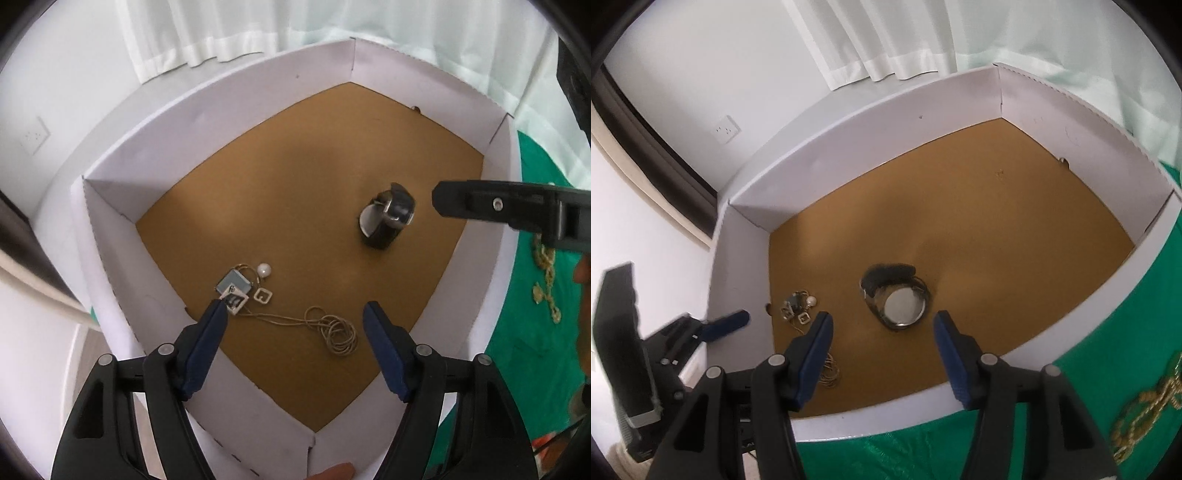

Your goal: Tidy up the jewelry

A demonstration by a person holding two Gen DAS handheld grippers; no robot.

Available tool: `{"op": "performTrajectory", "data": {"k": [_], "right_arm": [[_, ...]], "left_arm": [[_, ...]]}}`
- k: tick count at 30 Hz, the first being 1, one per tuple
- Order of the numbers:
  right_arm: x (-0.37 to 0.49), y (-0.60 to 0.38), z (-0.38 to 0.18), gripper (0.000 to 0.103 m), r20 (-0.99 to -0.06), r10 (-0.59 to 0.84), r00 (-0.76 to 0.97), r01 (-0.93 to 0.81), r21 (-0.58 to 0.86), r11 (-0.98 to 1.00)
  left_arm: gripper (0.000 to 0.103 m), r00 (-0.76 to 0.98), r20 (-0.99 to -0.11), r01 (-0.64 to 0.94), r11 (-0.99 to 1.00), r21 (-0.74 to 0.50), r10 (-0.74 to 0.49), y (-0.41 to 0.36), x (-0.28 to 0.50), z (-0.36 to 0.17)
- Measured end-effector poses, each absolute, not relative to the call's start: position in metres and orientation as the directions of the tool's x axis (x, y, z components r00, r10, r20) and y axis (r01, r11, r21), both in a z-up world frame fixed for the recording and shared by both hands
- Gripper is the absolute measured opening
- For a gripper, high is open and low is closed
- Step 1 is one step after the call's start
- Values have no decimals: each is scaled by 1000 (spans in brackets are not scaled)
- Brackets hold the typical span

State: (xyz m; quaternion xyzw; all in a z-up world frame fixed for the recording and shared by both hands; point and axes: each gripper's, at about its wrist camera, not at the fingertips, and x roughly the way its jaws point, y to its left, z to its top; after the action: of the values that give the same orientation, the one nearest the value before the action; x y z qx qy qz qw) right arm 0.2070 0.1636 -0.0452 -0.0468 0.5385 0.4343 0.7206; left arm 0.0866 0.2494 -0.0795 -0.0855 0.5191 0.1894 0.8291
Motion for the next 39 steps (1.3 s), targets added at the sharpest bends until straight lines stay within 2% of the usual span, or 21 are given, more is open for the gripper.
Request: {"op": "performTrajectory", "data": {"k": [6,8,10,11,13,14,18,21,25,31,37,39], "right_arm": [[194,151,-39,56,-819,568,82,-693,363,623],[190,145,-31,59,-806,579,123,-693,348,631],[180,132,-18,59,-785,591,184,-698,319,641],[175,123,-13,61,-775,597,207,-697,311,646],[166,101,-1,76,-760,595,262,-680,292,672],[161,92,2,78,-756,590,282,-673,282,684],[135,38,14,79,-751,515,413,-636,166,753],[116,-9,17,79,-735,438,518,-587,68,807],[96,-70,17,79,-717,395,574,-507,68,860],[63,-140,-2,79,-727,311,612,-400,56,915],[35,-176,-39,79,-780,242,577,-325,53,944],[30,-180,-45,79,-787,214,579,-298,40,954]], "left_arm": [[78,422,-867,-401,912,86,267,234,76,-71],[83,433,-848,-413,903,116,307,230,73,-64],[93,459,-826,-419,899,123,327,226,68,-55],[93,475,-814,-419,899,124,334,223,65,-49],[94,517,-784,-405,905,128,343,213,58,-34],[95,535,-774,-396,910,125,339,207,55,-29],[101,641,-726,-315,948,50,251,176,45,-5],[102,694,-702,-239,971,-16,159,153,42,4],[103,719,-695,-116,989,-93,19,116,48,1],[103,665,-747,8,1000,-13,-15,63,55,-26],[103,651,-759,52,996,72,21,27,46,-47],[103,626,-779,65,996,60,6,22,46,-53]]}}
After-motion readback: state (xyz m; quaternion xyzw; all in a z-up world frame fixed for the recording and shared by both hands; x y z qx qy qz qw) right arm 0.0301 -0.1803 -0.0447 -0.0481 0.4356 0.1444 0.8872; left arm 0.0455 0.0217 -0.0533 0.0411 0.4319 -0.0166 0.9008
